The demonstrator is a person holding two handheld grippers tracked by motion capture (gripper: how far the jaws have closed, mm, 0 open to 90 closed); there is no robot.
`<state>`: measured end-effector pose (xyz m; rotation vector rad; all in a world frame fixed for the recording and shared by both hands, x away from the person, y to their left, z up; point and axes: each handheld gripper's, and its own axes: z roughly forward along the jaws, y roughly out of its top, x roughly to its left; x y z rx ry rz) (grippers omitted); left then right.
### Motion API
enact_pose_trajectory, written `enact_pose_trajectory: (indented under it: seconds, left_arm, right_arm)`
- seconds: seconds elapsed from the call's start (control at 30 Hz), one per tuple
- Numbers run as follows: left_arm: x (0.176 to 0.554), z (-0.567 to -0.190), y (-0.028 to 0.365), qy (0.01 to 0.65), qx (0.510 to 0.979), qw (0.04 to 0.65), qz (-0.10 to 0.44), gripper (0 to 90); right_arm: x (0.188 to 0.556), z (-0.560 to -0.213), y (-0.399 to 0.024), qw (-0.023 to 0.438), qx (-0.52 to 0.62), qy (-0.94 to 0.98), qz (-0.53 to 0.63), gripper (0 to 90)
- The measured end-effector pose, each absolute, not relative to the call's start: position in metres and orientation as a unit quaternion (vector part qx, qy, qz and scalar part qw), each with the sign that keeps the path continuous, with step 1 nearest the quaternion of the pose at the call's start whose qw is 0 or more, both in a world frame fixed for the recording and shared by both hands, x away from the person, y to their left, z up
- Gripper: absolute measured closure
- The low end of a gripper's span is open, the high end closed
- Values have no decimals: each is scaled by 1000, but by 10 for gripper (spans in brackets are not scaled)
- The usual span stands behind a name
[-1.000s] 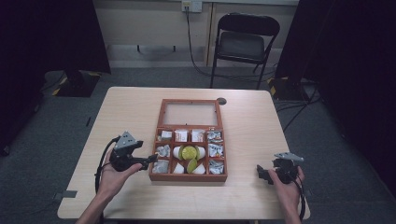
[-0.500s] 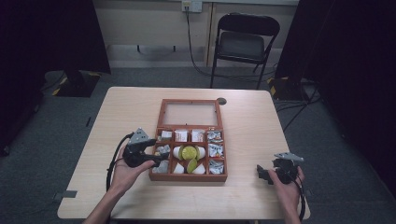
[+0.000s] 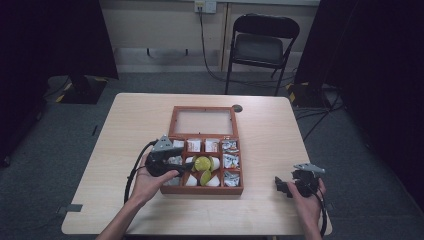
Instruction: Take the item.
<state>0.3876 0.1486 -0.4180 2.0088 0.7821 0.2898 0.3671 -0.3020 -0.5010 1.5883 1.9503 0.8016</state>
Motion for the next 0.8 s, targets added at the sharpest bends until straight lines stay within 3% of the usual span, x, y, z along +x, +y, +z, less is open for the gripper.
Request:
enact_pose_trajectory:
  seconds: [0.8]
  left_arm:
    - [394, -443, 109, 305, 851, 425, 47, 350]
  right_arm:
    - [367, -501, -302, 248, 583, 716, 294, 0]
